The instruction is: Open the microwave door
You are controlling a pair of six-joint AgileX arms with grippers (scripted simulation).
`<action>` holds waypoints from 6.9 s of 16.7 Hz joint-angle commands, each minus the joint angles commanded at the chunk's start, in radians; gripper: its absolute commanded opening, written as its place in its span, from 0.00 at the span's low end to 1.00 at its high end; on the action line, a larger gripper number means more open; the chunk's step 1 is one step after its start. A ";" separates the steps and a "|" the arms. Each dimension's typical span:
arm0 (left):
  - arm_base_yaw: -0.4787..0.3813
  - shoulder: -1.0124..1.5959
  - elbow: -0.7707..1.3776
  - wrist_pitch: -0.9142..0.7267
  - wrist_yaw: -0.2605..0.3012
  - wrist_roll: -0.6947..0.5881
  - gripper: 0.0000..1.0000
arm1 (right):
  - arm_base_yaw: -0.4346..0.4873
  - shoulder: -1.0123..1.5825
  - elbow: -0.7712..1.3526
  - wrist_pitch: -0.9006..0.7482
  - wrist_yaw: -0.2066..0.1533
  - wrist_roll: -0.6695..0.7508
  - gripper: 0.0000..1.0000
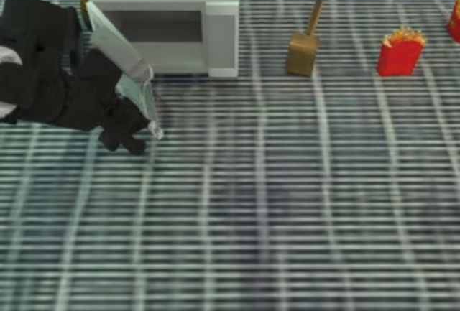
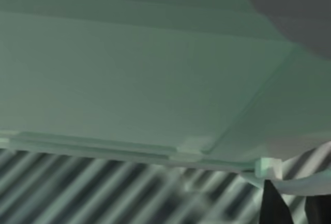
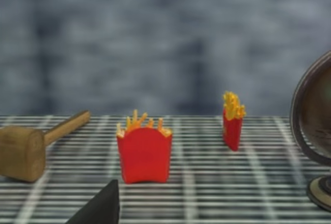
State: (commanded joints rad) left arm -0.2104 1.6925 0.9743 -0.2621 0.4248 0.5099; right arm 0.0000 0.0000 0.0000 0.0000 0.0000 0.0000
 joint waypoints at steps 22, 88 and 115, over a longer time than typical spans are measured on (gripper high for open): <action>0.036 0.002 0.009 -0.044 0.050 0.085 0.00 | 0.000 0.000 0.000 0.000 0.000 0.000 1.00; 0.104 0.020 0.042 -0.147 0.136 0.261 0.00 | 0.000 0.000 0.000 0.000 0.000 0.000 1.00; 0.136 0.036 0.067 -0.205 0.172 0.351 0.00 | 0.000 0.000 0.000 0.000 0.000 0.000 1.00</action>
State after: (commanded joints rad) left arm -0.0744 1.7284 1.0411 -0.4672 0.5969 0.8607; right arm 0.0000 0.0000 0.0000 0.0000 0.0000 0.0000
